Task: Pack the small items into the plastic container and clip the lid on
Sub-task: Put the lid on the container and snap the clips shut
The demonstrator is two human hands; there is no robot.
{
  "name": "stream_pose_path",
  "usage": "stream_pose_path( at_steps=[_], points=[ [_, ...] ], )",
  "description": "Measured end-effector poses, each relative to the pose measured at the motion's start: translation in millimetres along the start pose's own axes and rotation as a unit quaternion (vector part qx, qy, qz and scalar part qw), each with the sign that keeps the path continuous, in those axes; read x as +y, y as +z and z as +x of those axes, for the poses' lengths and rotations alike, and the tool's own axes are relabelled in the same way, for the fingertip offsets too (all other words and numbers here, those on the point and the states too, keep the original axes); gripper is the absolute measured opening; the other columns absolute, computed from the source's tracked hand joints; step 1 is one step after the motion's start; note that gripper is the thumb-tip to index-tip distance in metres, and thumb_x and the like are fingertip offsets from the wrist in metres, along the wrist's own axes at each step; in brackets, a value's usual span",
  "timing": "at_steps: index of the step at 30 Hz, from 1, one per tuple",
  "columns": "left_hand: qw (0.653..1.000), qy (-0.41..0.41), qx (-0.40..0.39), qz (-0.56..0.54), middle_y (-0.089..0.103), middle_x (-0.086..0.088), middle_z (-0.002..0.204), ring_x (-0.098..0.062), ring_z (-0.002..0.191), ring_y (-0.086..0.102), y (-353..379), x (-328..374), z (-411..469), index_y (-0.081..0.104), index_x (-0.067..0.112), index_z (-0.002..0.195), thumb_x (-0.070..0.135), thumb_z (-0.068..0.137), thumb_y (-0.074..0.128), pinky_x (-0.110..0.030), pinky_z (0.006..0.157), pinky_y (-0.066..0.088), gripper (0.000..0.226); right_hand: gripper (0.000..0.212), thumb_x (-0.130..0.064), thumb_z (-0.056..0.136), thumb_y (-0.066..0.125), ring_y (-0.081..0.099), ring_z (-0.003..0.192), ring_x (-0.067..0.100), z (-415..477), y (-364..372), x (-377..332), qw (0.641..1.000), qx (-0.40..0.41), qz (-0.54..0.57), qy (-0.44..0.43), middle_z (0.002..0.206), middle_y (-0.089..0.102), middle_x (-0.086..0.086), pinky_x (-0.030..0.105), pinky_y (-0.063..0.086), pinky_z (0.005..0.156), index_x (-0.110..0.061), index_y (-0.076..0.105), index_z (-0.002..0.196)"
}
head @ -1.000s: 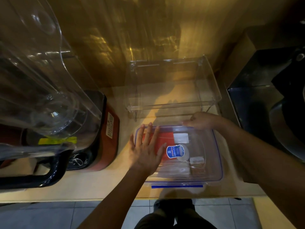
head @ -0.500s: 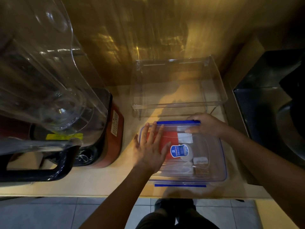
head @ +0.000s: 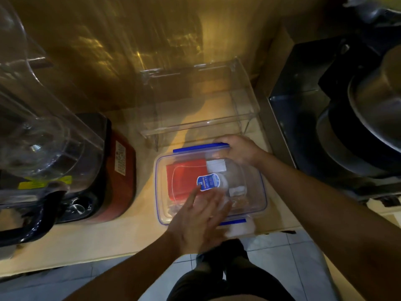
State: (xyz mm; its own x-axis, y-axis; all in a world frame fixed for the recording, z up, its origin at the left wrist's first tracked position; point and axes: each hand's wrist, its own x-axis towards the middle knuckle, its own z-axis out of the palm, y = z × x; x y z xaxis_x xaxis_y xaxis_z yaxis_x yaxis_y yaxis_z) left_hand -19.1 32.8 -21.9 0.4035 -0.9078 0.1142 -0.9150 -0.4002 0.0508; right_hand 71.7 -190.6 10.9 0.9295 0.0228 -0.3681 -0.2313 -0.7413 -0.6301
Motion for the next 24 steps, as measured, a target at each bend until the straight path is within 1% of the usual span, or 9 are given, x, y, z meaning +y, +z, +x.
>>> stream_pose_path(
  at_steps=[2,4,7,9,13,16,19,21,24],
  points=[
    [0.997,0.002,-0.051,0.06,0.05,-0.016,0.139,-0.034,0.132,0.037,4.3,7.6,-1.1,0.034,0.012,0.14,0.059,0.082,0.054,-0.063,0.106,0.024,0.077,0.05,-0.042,0.077,0.07,0.057,0.114,0.023,-0.3,-0.3,-0.3,1.0,-0.004,-0.008,-0.008,0.124,0.064,0.005,0.036,0.044,0.1,-0.022,0.06,0.123],
    [0.991,-0.02,-0.079,0.108,0.046,-0.013,0.144,-0.034,0.133,0.038,5.1,10.2,-0.3,0.025,0.012,0.145,0.054,0.078,0.063,-0.069,0.107,0.019,0.087,0.05,-0.043,0.078,0.069,0.057,0.114,0.023,0.6,-0.7,-0.3,1.0,-0.006,-0.014,-0.013,0.125,0.063,0.004,0.037,0.044,0.1,-0.022,0.06,0.123],
    [0.981,-0.048,-0.127,0.139,0.037,-0.011,0.149,-0.036,0.136,0.034,6.1,15.7,-1.2,0.01,0.009,0.147,0.048,0.066,0.078,-0.072,0.102,0.019,0.112,0.052,-0.045,0.077,0.068,0.057,0.113,0.022,1.3,-1.8,0.2,1.0,-0.013,-0.012,-0.012,0.124,0.063,0.003,0.037,0.044,0.099,-0.023,0.059,0.123],
    [0.98,-0.046,-0.131,0.143,0.038,-0.013,0.148,-0.038,0.135,0.035,3.7,18.3,-0.9,0.009,0.008,0.147,0.048,0.061,0.08,-0.07,0.102,0.022,0.119,0.052,-0.046,0.077,0.068,0.058,0.111,0.021,0.8,-2.2,0.5,1.0,-0.013,-0.01,-0.008,0.124,0.063,0.002,0.036,0.045,0.097,-0.024,0.058,0.123],
    [0.993,-0.022,-0.094,0.071,0.044,-0.016,0.144,-0.038,0.133,0.038,-6.7,18.6,-2.1,0.028,0.01,0.144,0.043,0.07,0.07,-0.068,0.103,0.024,0.091,0.052,-0.046,0.077,0.068,0.058,0.109,0.019,1.1,-0.4,1.3,1.0,-0.01,-0.001,-0.008,0.123,0.063,0.001,0.034,0.045,0.093,-0.025,0.058,0.123],
    [0.996,-0.006,-0.083,0.018,0.049,-0.013,0.141,-0.034,0.13,0.045,-18.9,10.1,1.6,0.042,0.015,0.138,0.04,0.07,0.074,-0.064,0.102,0.034,0.079,0.052,-0.045,0.078,0.067,0.057,0.11,0.019,1.1,-0.6,1.8,1.0,-0.012,0.007,-0.008,0.124,0.063,0.0,0.033,0.043,0.092,-0.025,0.057,0.124],
    [0.996,-0.003,-0.089,-0.006,0.065,-0.008,0.12,-0.027,0.11,0.062,-32.2,-4.1,12.1,0.058,0.017,0.119,0.045,0.063,0.076,-0.046,0.093,0.051,0.065,0.051,-0.044,0.078,0.067,0.057,0.109,0.018,1.0,-1.5,2.3,1.0,-0.014,0.01,-0.012,0.124,0.063,0.0,0.03,0.042,0.088,-0.025,0.057,0.125],
    [0.992,-0.025,-0.122,-0.016,0.068,-0.007,0.105,-0.024,0.093,0.066,-38.5,-7.9,17.8,0.061,0.014,0.108,0.049,0.067,0.071,-0.035,0.08,0.055,0.054,0.051,-0.044,0.079,0.068,0.057,0.109,0.018,0.9,-1.8,1.9,1.0,-0.017,0.018,-0.013,0.124,0.063,0.0,0.03,0.042,0.089,-0.025,0.056,0.125],
    [0.977,-0.029,-0.209,-0.032,0.068,-0.012,0.103,-0.028,0.086,0.064,-40.5,-9.0,25.1,0.054,0.011,0.112,0.048,0.084,0.054,-0.029,0.071,0.048,0.046,0.051,-0.041,0.08,0.068,0.057,0.11,0.019,0.7,-2.5,1.4,1.0,-0.022,0.014,-0.017,0.125,0.062,0.001,0.033,0.044,0.093,-0.023,0.056,0.126]
  ],
)
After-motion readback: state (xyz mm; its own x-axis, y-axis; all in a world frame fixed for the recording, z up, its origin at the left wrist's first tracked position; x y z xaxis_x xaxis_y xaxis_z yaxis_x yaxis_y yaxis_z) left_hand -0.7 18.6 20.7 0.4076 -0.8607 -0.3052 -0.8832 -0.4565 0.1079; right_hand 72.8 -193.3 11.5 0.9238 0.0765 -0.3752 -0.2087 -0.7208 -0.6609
